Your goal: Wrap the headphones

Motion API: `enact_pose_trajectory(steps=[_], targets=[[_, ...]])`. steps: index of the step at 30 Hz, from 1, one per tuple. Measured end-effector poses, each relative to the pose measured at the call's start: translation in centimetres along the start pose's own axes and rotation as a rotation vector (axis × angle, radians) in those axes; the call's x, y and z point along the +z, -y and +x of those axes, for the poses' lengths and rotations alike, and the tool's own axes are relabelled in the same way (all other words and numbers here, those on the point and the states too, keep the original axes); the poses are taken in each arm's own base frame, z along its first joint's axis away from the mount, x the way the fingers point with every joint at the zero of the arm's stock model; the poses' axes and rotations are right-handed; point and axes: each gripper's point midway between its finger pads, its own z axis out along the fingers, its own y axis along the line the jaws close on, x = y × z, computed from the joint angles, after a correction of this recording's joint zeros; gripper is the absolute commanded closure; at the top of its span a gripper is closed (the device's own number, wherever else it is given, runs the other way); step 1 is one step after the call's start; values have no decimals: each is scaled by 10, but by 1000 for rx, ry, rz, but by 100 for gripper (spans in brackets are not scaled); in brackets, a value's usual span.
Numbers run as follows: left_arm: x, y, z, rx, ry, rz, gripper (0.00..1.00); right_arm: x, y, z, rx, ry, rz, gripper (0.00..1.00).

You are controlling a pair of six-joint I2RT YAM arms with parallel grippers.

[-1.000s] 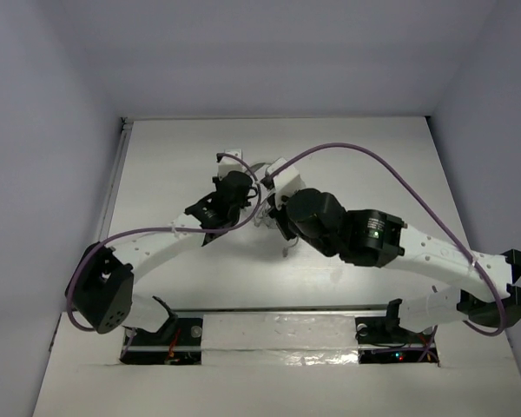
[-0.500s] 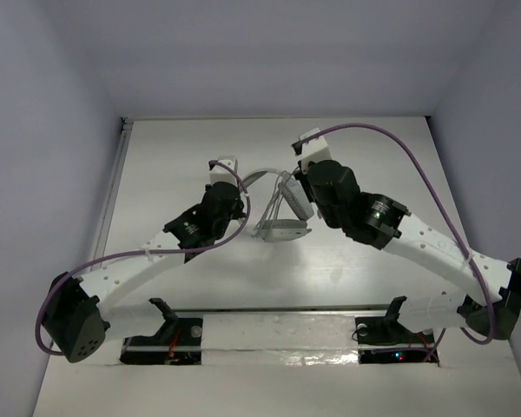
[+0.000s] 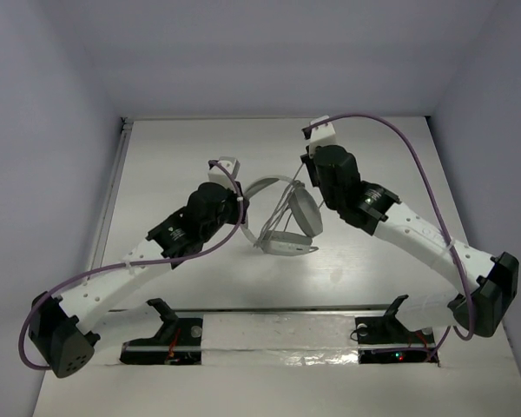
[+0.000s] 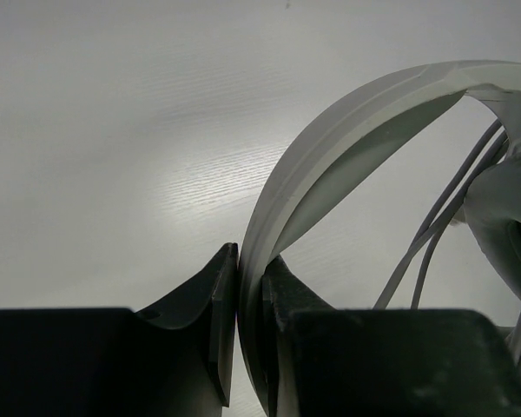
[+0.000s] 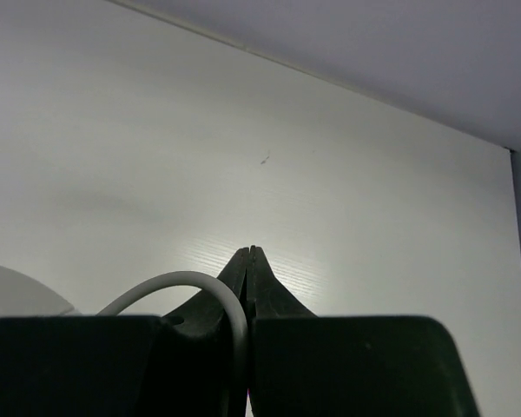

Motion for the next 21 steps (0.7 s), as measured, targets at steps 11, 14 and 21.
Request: enact_pose_trajectory(steps=[11,14,21], targets=[[-20,30,-35,-20,21,145,100,19,-14,44,157,-26,-78,77],[-25,36,-47,-36,43,170,100,18,-26,54,240,0,-152,71],[-31,43,-52,-62,51,207,100,13,-50,57,404,68,-344,63]])
